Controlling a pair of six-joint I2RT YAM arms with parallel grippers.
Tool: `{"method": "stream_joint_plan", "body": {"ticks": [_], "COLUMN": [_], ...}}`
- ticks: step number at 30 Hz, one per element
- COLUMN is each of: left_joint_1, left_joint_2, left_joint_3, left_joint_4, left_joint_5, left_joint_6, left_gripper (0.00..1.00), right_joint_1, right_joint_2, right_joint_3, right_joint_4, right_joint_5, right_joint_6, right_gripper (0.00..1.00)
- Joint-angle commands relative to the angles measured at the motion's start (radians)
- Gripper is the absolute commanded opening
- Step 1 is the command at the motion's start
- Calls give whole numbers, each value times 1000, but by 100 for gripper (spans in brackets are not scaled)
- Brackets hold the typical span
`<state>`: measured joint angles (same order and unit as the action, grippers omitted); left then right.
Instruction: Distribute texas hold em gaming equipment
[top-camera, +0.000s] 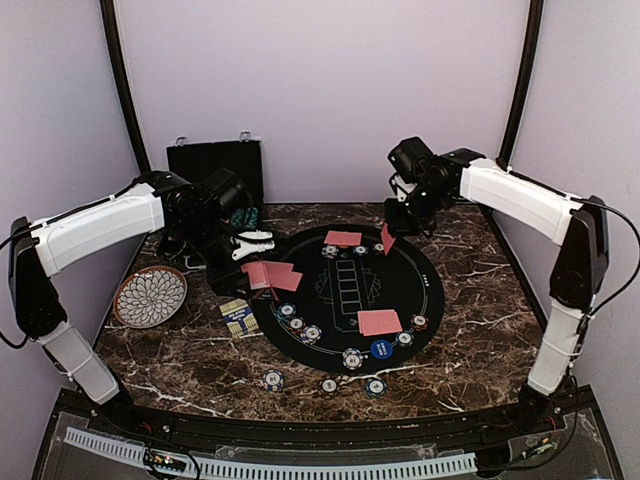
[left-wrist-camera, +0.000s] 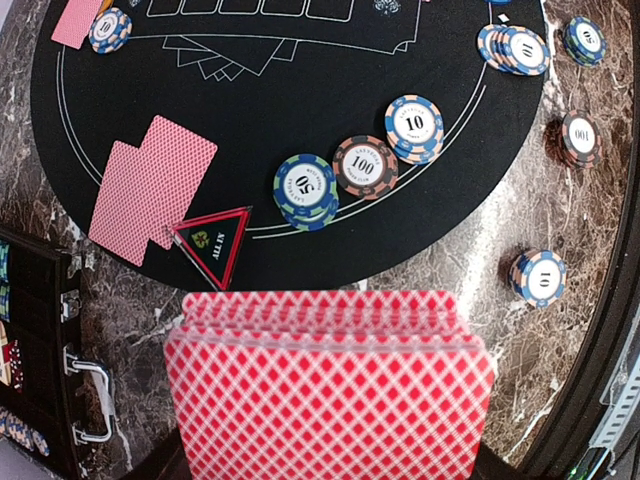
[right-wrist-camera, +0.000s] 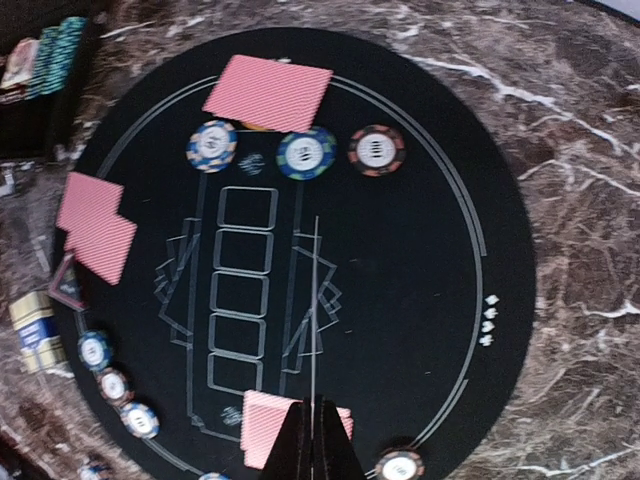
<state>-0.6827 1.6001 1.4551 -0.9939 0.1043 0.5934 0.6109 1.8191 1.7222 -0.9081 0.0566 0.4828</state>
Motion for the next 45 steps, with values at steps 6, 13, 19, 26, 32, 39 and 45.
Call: {"method": "stream_joint_plan", "body": {"ticks": [6,13,19,26,32,39,45], "left_joint_1": [4,4,4,4,4,4,4], "left_joint_2": [-63,-69,-68,-58,-59,-66,-73], "left_joint_3": [-6,-3,2,12,14,20,12], "left_joint_4": [-14,-20,-21,-24,-26,-26,-27], "left_joint_5": [7,6,6,8,6,4,-1], "left_joint_6": [0,4,8,6,5,2,2], "left_gripper": [0,0,0,0,0,0,0], "right_joint_1": [137,217,251,279,281,279,262], "right_joint_2": [272,508,633,718,749,755,755], "right_joint_3": [278,522,623,686,706,688,687], "right_joint_4": [-327,-461,-479,-451,-381,-221,-138], "right_joint_5": [598,694,663,621,529,409,347], "right_joint_6": [-22,-12,-24,-36,-52,-68,-71], "right_gripper": [0,0,0,0,1,7,17]}}
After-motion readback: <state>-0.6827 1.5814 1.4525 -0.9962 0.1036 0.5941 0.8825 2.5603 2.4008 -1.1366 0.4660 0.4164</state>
